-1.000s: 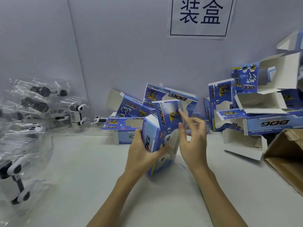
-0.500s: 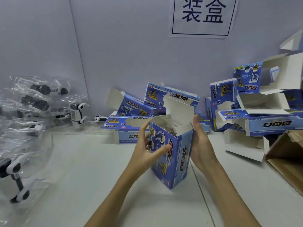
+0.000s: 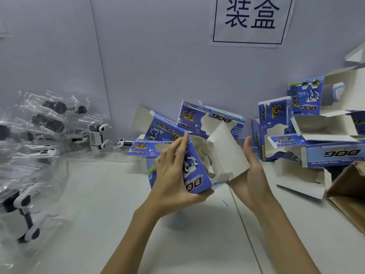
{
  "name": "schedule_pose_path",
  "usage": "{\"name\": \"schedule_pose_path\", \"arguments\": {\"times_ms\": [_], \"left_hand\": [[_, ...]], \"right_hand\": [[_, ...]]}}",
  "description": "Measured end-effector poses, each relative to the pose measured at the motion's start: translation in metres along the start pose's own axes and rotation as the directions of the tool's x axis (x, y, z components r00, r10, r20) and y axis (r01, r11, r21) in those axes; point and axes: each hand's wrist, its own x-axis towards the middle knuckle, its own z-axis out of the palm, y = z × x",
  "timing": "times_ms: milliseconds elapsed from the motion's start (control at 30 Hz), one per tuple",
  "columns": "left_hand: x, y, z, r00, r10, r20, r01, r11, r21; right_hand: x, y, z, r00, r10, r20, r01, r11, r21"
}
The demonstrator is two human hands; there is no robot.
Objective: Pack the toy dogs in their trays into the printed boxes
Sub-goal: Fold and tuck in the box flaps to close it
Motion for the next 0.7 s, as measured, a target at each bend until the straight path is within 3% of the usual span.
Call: {"name": "schedule_pose_path", "arguments": {"times_ms": [100, 333, 533, 700], "left_hand": [[0.001, -0.003, -0.001, 0.996, 0.089, 0.001, -0.087, 0.981, 0.172], [-0.002, 0.000, -0.006, 0.978, 0.205, 0.036, -0.204, 0.911, 0.357], [0.004, 0.008, -0.006, 0.915, 0.401, 0.040, -0.385, 0.843, 0.376], [-0.001, 0.017, 0.003, 0.939, 0.344, -0.012, -0.322, 0.889, 0.326]], "right_hand": [[-0.004, -0.007, -0.003, 0.998, 0.038, 0.050, -0.036, 0.998, -0.045], [-0.011, -0.008, 0.004, 0.992, 0.078, 0.103, -0.072, 0.996, -0.060], [-0.014, -0.009, 0.011, 0.984, 0.081, 0.161, -0.069, 0.994, -0.081], [-0.015, -0.009, 0.015, 0.988, 0.078, 0.133, -0.072, 0.996, -0.048]]}}
